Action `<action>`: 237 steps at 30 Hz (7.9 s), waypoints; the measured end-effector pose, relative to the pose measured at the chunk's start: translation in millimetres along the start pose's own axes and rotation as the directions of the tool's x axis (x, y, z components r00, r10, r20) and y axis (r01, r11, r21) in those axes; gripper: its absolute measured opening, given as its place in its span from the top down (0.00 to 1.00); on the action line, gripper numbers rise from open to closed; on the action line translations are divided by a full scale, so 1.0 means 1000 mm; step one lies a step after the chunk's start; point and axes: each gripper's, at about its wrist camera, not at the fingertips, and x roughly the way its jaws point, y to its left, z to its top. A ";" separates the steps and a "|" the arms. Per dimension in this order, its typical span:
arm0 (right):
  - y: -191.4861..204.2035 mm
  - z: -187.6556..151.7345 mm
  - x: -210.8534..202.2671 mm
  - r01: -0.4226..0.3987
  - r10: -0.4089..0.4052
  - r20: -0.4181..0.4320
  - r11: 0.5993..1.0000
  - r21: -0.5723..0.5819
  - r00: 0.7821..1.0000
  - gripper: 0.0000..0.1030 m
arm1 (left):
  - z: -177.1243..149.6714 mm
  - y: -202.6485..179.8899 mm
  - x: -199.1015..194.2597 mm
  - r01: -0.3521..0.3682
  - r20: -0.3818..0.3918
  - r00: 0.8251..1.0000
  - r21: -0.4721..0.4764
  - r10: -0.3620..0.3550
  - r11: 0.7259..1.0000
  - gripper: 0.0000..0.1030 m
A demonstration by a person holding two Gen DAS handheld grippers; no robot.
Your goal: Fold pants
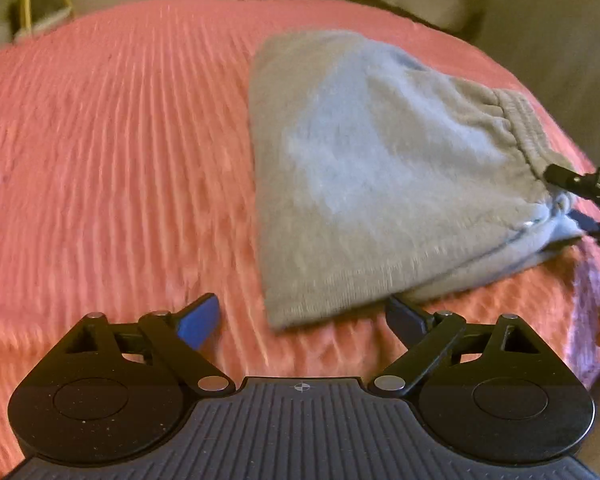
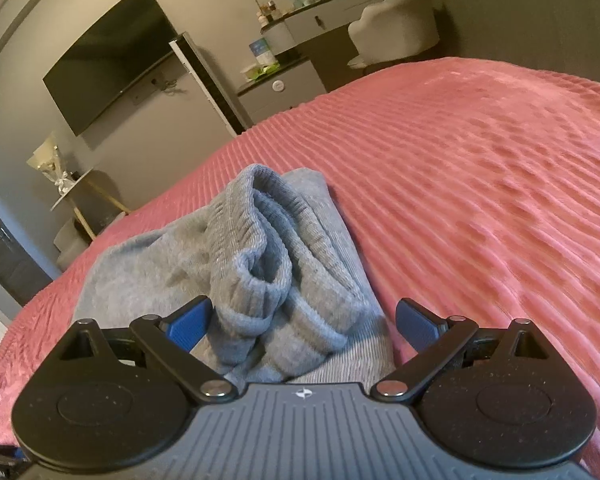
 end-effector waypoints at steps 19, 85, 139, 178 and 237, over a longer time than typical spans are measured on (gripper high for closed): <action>0.034 0.028 -0.009 0.071 -0.079 -0.018 0.956 -0.283 0.997 0.05 | 0.033 0.026 -0.035 -0.079 0.074 0.993 -0.093 0.086 0.993 0.12; 0.023 0.088 0.098 -0.309 0.246 -0.493 0.950 -0.049 0.835 0.41 | 0.105 -0.017 0.083 0.206 -0.051 0.977 -0.006 -0.206 0.978 0.38; 0.062 0.168 0.103 -0.042 0.048 0.032 0.986 -0.163 0.998 0.07 | 0.153 0.006 0.053 -0.025 0.236 0.970 -0.129 0.055 0.991 0.21; 0.064 0.070 0.083 0.206 -0.188 0.088 0.932 -0.298 0.978 0.06 | 0.092 -0.015 0.003 -0.213 0.368 0.905 -0.046 0.215 0.976 0.22; 0.027 0.071 0.036 0.113 -0.112 0.017 0.989 -0.095 0.994 0.06 | 0.101 0.026 0.069 -0.396 0.026 0.906 -0.305 0.423 0.866 0.18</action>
